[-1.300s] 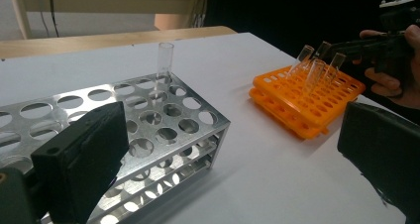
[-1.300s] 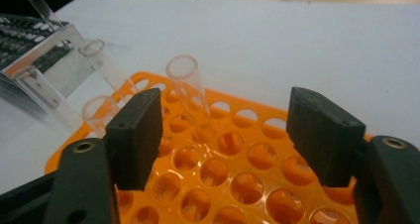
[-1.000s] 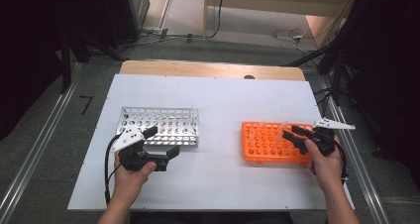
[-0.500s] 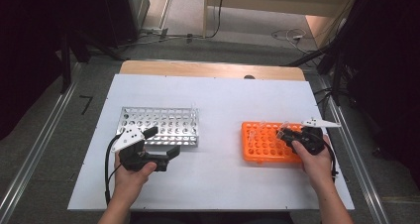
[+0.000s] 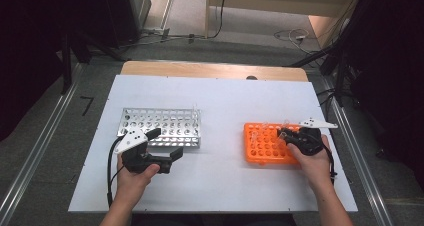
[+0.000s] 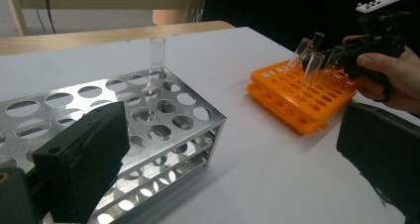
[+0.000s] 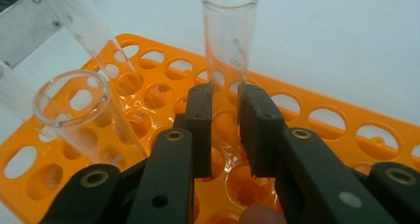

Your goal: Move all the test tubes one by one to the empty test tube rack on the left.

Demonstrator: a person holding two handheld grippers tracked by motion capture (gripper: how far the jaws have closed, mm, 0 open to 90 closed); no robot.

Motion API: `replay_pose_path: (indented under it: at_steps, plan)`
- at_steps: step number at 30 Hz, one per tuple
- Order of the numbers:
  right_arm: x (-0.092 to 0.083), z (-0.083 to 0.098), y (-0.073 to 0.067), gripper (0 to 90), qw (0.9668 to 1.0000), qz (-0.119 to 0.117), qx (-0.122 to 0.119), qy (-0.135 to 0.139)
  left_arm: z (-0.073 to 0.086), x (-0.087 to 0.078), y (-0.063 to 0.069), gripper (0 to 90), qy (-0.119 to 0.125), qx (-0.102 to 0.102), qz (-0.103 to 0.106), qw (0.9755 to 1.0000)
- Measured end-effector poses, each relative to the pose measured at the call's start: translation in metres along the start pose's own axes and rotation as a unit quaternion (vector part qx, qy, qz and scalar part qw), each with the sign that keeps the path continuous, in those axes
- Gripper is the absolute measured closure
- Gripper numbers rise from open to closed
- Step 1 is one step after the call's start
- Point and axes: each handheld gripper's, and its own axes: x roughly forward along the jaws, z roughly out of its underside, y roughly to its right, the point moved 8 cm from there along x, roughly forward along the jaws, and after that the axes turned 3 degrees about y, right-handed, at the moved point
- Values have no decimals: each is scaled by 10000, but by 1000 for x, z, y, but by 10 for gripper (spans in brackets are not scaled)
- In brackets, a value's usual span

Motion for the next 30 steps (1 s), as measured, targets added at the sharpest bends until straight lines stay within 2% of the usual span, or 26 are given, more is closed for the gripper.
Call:
replay_pose_path:
  at_steps: [5, 13, 23, 30]
  plan:
    - [-1, -1, 0, 739, 9999, 96, -46, 62, 0, -1, 0, 2, 20, 0, 7, 10000]
    - [-10, -8, 2, 740, 9995, -18, 8, 304, 0, -1, 0, 3, 9, 31, -6, 10000]
    - [-38, -26, 5, 740, 9975, -15, -25, 701, -2, -1, 2, 5, 21, 52, 4, 10000]
    - [-56, -41, -3, 740, 9957, -58, -125, 917, -5, -2, 6, 5, 58, 84, 26, 9999]
